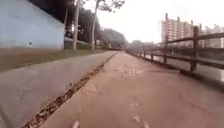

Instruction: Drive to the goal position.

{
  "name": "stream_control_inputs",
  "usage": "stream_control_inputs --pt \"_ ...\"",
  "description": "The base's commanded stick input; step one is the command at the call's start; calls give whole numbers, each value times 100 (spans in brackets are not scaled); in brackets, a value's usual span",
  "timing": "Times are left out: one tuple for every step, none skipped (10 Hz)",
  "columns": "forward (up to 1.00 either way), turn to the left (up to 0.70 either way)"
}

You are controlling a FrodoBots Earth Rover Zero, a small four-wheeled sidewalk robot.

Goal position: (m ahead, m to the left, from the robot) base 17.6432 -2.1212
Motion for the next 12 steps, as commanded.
stream_control_inputs --pt "70 -27" --pt "70 -27" --pt "70 -27" --pt "70 0" --pt "70 0" --pt "70 0" --pt "70 0" --pt "70 0" --pt "70 0" --pt "70 0" --pt "70 0" --pt "70 0"
